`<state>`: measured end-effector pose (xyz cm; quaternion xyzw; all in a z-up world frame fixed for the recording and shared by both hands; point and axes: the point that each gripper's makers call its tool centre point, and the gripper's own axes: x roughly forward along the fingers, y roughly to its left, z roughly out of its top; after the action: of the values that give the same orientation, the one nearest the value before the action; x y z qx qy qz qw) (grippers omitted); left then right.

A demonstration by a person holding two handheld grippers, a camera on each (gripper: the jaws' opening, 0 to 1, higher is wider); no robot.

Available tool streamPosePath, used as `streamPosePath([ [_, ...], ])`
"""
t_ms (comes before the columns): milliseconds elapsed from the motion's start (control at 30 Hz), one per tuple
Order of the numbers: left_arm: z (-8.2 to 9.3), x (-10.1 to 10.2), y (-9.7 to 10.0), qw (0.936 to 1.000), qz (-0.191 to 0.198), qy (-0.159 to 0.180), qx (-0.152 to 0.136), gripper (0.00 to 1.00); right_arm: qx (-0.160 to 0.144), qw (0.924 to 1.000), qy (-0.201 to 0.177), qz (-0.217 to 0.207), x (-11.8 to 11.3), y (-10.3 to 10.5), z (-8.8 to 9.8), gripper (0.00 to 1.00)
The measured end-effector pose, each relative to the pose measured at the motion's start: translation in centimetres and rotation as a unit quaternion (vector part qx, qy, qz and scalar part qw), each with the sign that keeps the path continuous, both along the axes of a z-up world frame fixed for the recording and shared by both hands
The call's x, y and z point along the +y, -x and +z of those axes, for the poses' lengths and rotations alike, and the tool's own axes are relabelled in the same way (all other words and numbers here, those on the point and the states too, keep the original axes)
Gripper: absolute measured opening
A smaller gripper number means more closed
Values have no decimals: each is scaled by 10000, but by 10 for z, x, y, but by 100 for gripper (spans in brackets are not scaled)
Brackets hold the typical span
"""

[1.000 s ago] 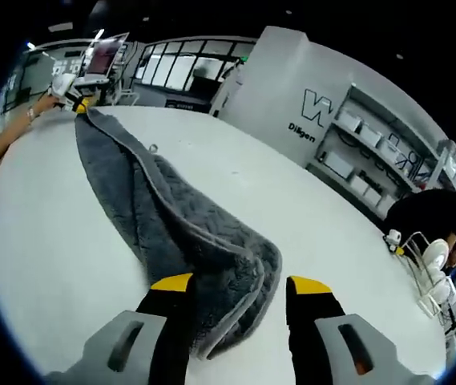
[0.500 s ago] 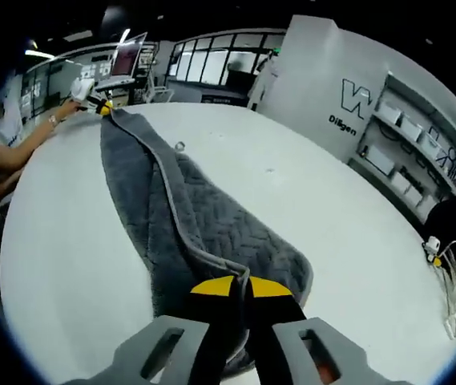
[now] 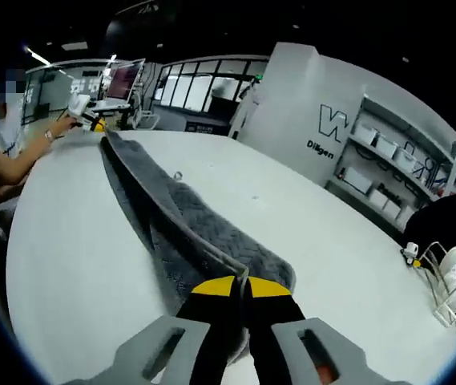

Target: Open the folded towel by lifting each exposed corner and separating the folded layers until the towel lies flat within the target outline without major curled edges

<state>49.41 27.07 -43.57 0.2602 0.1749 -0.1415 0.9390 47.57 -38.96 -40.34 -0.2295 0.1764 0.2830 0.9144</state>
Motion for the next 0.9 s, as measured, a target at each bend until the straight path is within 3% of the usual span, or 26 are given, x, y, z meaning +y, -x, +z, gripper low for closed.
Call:
streamPosePath([
  [100, 8, 9, 13, 9995, 210, 202, -133, 2, -23, 10000, -33, 45, 4, 20, 1, 0],
  [333, 16, 18, 47, 9988, 405, 276, -55, 2, 248, 9990, -1, 382, 14, 67, -11, 0],
  [467, 11, 25, 68, 9972, 607, 418, 153, 2, 421, 9974, -141, 572, 20, 86, -19, 0],
  [667, -1, 26, 89, 9951, 623, 561, 516, 2, 762, 9938, 58, 802, 18, 110, -39, 0],
  [900, -20, 28, 120, 9908, 654, 187, 1170, 2, 1133, 9881, 70, 1034, 17, 130, -55, 0],
])
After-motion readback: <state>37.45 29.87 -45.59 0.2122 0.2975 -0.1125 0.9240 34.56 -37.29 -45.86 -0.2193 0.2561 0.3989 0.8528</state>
